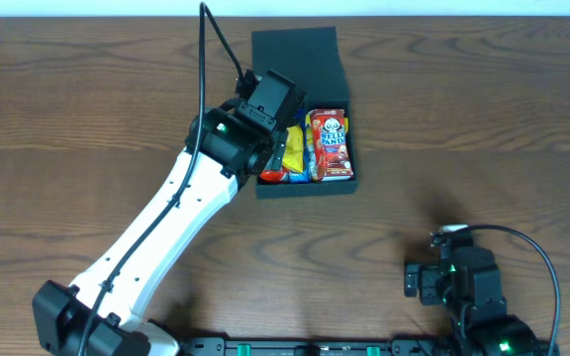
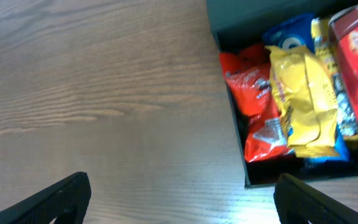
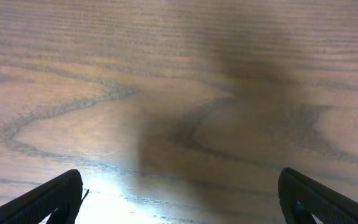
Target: Pack container
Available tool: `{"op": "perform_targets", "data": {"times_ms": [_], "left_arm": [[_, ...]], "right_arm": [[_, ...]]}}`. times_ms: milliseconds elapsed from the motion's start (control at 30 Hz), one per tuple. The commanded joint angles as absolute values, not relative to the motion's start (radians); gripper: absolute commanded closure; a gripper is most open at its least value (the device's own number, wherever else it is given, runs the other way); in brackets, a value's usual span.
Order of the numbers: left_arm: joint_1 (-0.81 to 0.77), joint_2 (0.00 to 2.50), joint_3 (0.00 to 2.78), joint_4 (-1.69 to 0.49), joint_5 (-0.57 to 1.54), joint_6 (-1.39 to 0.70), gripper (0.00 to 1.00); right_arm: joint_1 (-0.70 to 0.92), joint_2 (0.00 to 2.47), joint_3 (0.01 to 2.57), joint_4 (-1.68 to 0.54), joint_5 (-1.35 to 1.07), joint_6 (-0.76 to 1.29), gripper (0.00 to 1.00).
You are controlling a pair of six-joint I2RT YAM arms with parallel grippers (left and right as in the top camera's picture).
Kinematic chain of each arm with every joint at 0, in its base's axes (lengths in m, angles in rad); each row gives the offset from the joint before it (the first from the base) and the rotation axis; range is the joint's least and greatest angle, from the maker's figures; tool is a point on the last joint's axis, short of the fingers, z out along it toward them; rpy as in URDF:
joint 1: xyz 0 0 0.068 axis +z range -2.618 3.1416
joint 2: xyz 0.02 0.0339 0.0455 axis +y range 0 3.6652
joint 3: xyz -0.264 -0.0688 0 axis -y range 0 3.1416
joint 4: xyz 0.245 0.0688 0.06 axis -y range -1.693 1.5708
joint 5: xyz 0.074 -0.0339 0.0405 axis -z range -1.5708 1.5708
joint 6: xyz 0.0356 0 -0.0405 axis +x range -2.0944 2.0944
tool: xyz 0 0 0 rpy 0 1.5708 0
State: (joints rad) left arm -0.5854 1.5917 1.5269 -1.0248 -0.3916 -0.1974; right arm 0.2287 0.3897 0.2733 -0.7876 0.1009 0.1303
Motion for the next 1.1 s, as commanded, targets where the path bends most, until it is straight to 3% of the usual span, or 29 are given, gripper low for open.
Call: {"op": "perform_targets", "data": {"times_ms": [0, 233, 600, 767, 1067], "left_arm": [[-0.582, 1.58, 1.547, -1.038, -0.358, -0.171, 0.05], [-0.58, 1.521, 1.548, -1.033, -0.294, -0.133, 0.05], [-0.514, 1.473, 1.548, -1.068, -0.253, -0.127, 0.05], [-0.509, 1.451, 1.548, -1.08, -0.239, -0.126, 0.05], [-0.393, 1.359, 1.548, -1.09, -0.109, -0.126, 0.05]], "right_arm": [[0.224, 0.384, 0.273, -0.735, 0.076, 0.149, 0.01], [0.224, 0.384, 0.273, -0.671, -0.036, 0.37, 0.01], [0.224, 0.384, 0.273, -0.691, -0.007, 0.317, 0.01], [0.224, 0.384, 0.284, -0.588, -0.019, 0.245, 0.01], [0.224, 0.414, 0.504, -0.585, -0.019, 0.238, 0.01]]}}
